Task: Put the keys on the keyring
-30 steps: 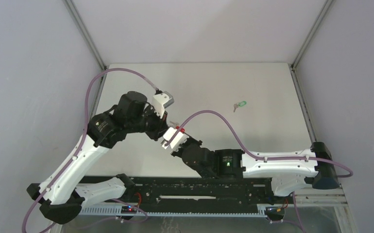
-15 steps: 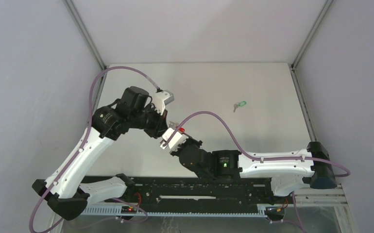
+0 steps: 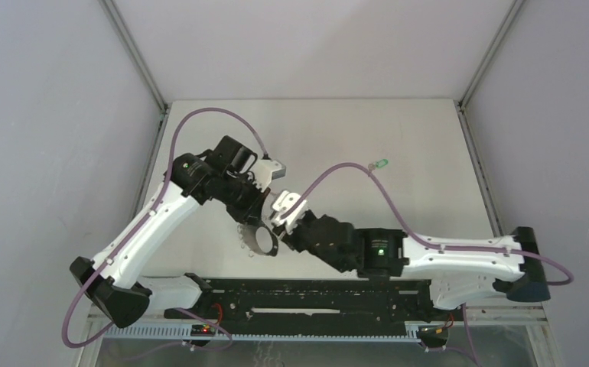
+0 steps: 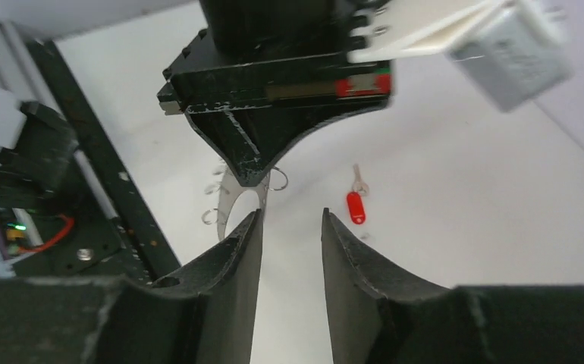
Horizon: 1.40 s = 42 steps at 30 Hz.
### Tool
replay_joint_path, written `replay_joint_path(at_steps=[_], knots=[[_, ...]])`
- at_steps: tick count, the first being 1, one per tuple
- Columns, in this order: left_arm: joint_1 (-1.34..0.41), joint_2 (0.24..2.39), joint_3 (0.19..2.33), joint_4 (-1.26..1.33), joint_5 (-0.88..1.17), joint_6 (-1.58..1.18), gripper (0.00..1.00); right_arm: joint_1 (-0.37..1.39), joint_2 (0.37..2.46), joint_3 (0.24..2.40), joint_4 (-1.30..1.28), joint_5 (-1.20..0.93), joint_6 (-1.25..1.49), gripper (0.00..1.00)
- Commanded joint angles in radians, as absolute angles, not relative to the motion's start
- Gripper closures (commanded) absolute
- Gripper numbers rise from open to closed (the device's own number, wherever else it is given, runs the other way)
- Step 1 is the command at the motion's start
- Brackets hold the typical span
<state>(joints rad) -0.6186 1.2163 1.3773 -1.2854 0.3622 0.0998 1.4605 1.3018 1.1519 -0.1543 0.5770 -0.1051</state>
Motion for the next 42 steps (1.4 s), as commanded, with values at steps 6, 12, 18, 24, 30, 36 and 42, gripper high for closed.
replay_joint_path(at_steps=[6,12,18,24,30,36,42], knots=[[-0.660,1.265,1.563,-1.432,0.284,0.280,1.00,1.301,0.997,0.924,0.057,0.275,0.136,0.62],[-0.737,1.269,1.630,-1.471,0.237,0.339,1.00,1.049,0.960,0.803,0.271,-0.253,0.322,0.61],[-0.813,1.279,1.683,-1.516,0.186,0.394,1.00,1.009,1.062,0.801,0.440,-0.548,0.344,0.56],[-0.878,1.278,1.709,-1.523,0.137,0.440,1.00,1.023,1.133,0.818,0.517,-0.618,0.346,0.55],[-0.917,1.271,1.728,-1.526,0.150,0.449,1.00,1.025,1.164,0.825,0.540,-0.595,0.307,0.57],[-0.924,1.262,1.760,-1.527,0.195,0.446,1.00,1.027,1.198,0.825,0.615,-0.592,0.275,0.57],[-0.925,1.244,1.761,-1.528,0.224,0.444,1.00,1.035,1.223,0.825,0.675,-0.613,0.227,0.57]])
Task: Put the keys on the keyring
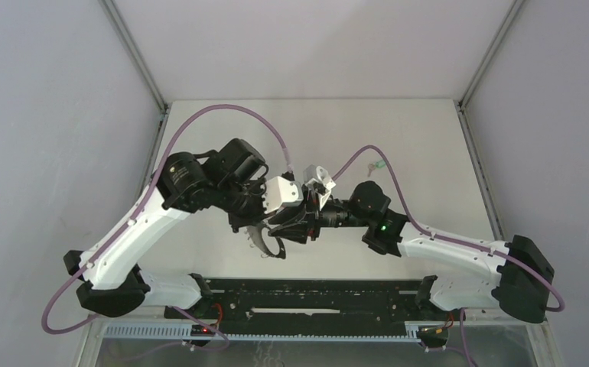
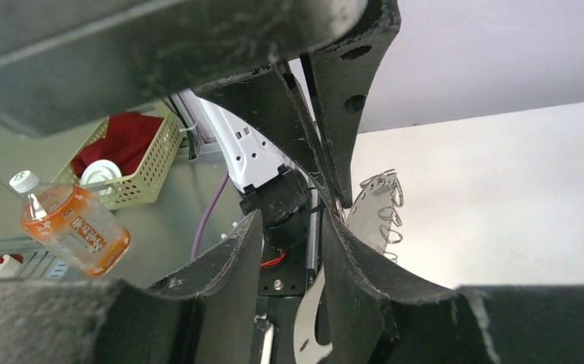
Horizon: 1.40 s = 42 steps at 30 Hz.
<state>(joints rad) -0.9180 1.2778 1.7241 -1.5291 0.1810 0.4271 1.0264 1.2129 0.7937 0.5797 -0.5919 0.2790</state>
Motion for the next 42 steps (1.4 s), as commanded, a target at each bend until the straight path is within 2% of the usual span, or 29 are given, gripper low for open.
replay_joint_path(at_steps=[1,7,19,25,30,36,42], knots=[[-0.927,1.242,1.760,-1.528,0.228,0.444,1.00,1.035,1.229,0.825,0.683,-0.615,0.225,0.57],[-0.931,1.233,1.757,-1.529,0.234,0.444,1.00,1.032,1.253,0.827,0.735,-0.630,0.219,0.60],[-0.940,1.220,1.751,-1.532,0.252,0.443,1.00,1.031,1.287,0.869,0.684,-0.627,0.193,0.71],[-0.942,1.217,1.751,-1.532,0.255,0.443,1.00,1.032,1.297,0.886,0.661,-0.630,0.190,0.87],[-0.943,1.210,1.746,-1.532,0.272,0.444,1.00,1.034,1.299,0.891,0.621,-0.623,0.174,0.90],[-0.945,1.205,1.748,-1.535,0.285,0.447,1.00,1.041,1.307,0.922,0.559,-0.606,0.140,1.00],[-0.945,1.201,1.743,-1.534,0.296,0.448,1.00,1.060,1.295,0.923,0.559,-0.565,0.137,1.00]])
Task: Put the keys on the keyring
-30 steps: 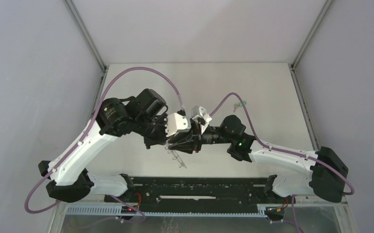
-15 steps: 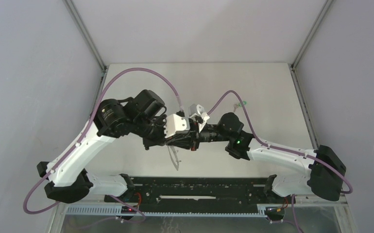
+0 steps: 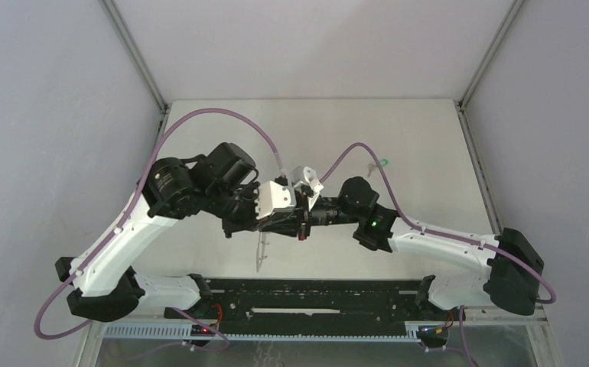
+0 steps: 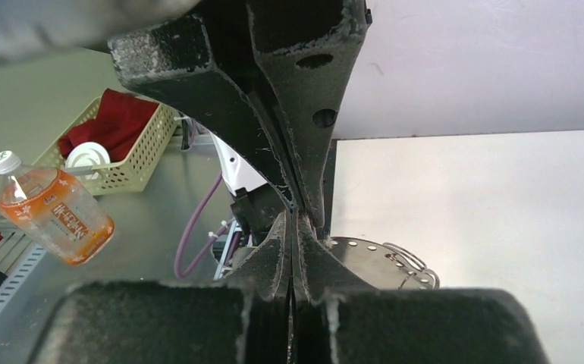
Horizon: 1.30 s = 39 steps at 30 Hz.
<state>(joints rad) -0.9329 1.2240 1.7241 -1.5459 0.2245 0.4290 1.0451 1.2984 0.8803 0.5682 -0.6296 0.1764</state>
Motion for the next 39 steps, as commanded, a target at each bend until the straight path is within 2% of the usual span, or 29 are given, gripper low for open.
replay_joint_path(at_steps=[1,12,14,16,18,31,39], knots=[[-0.945,1.200,1.743,-1.534,0.298,0.449,1.00,1.062,1.292,0.923,0.551,-0.556,0.132,1.00],[-0.945,1.187,1.733,-1.532,0.298,0.451,1.00,1.073,1.212,0.900,0.475,-0.490,0.068,0.99],[-0.945,1.184,1.733,-1.532,0.302,0.454,1.00,1.072,1.202,0.900,0.463,-0.477,0.063,0.77],[-0.946,1.181,1.734,-1.532,0.306,0.455,1.00,1.074,1.194,0.899,0.461,-0.473,0.053,0.69],[-0.945,1.180,1.734,-1.531,0.308,0.456,1.00,1.074,1.187,0.891,0.473,-0.484,0.045,0.65],[-0.945,1.175,1.735,-1.531,0.321,0.456,1.00,1.069,1.192,0.868,0.505,-0.454,0.005,0.61],[-0.945,1.176,1.733,-1.529,0.313,0.456,1.00,1.076,1.210,0.868,0.526,-0.541,0.024,0.63]])
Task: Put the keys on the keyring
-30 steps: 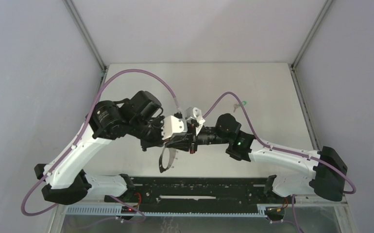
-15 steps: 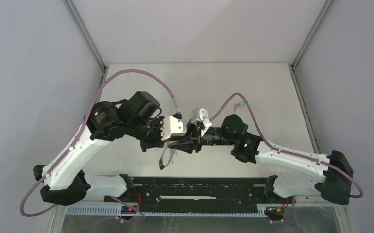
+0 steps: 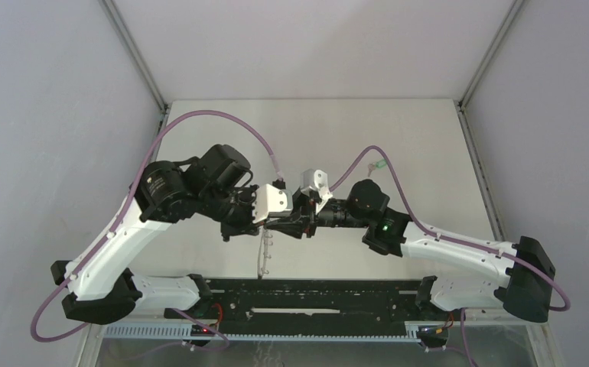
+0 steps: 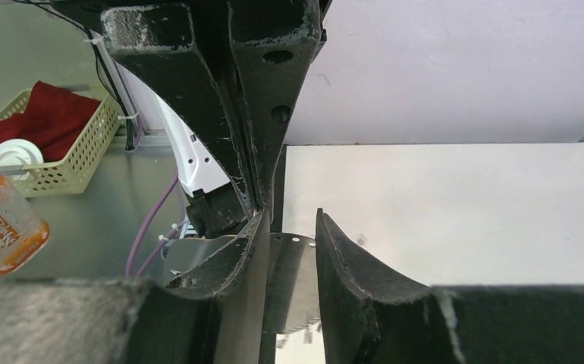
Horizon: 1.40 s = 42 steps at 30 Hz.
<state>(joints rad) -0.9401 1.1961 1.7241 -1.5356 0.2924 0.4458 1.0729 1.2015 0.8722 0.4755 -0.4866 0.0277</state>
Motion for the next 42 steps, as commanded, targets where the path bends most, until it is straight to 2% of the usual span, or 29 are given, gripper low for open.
replay_joint_path(at_steps=[1,8,16,25,30,38,42], knots=[[-0.946,1.176,1.734,-1.530,0.314,0.456,1.00,1.077,1.211,0.868,0.523,-0.550,0.026,0.64],[-0.945,1.178,1.736,-1.529,0.312,0.454,1.00,1.065,1.203,0.868,0.494,-0.599,0.047,0.66],[-0.945,1.179,1.737,-1.529,0.314,0.453,1.00,1.034,1.153,0.868,0.471,-0.638,0.064,0.60],[-0.945,1.186,1.753,-1.528,0.320,0.449,1.00,1.052,1.205,0.870,0.526,-0.657,0.095,0.59],[-0.945,1.190,1.756,-1.526,0.322,0.445,1.00,1.055,1.234,0.898,0.526,-0.659,0.104,0.62],[-0.945,1.189,1.749,-1.526,0.324,0.444,1.00,1.052,1.251,0.907,0.550,-0.637,0.126,0.73],[-0.945,1.192,1.745,-1.526,0.324,0.438,1.00,1.052,1.249,0.910,0.561,-0.629,0.131,0.73]])
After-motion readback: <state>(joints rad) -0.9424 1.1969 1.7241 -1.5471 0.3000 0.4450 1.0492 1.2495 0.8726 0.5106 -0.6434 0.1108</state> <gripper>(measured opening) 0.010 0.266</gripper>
